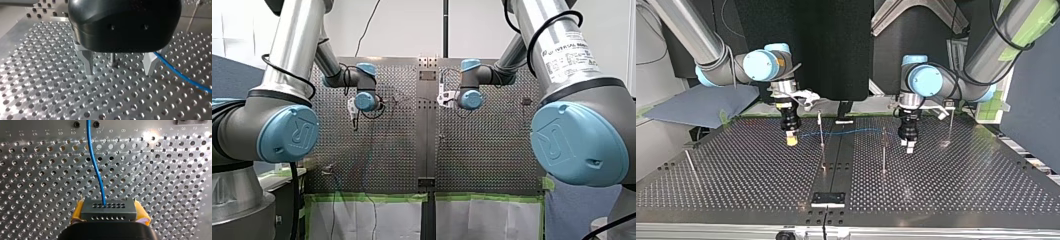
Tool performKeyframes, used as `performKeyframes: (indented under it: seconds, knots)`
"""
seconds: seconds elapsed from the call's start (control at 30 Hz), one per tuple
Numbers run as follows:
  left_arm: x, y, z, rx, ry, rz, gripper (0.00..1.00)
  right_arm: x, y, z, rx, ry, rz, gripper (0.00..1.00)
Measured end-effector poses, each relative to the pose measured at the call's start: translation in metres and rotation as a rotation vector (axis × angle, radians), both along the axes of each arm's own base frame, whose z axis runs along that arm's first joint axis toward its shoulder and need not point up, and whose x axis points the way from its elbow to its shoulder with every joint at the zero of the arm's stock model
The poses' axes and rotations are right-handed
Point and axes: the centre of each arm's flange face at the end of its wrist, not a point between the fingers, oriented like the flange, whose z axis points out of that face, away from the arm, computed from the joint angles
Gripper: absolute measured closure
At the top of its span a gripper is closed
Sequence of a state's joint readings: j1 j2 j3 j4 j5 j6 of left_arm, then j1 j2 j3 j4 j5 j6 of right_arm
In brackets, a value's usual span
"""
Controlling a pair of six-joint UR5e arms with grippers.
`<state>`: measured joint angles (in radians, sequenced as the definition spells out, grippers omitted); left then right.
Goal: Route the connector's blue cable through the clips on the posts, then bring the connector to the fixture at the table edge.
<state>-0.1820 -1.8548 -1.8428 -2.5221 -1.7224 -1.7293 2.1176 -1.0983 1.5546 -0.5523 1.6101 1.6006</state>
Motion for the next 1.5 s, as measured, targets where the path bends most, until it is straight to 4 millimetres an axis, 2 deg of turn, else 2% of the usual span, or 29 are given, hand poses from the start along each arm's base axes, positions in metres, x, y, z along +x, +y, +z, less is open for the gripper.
performKeyframes:
  seconds: [0.37,0.83,1.17,1.5]
  knots:
    - [-0.025,0.000,0.013,-0.061,-0.026,-0.032,0.00,0.001,0.002,-0.001,0.006,0.007,0.005,1.00]
    - [-0.052,-0.016,0.000,-0.070,0.035,-0.097,0.00,0.003,0.004,-0.002,0.009,0.010,0.008,1.00]
    - [-0.069,-0.025,0.022,-0.098,0.009,-0.129,0.00,0.001,0.003,-0.002,0.012,0.013,0.006,1.00]
    - [-0.083,-0.032,0.014,-0.077,0.076,-0.138,0.00,0.002,0.003,-0.002,0.013,0.013,0.007,1.00]
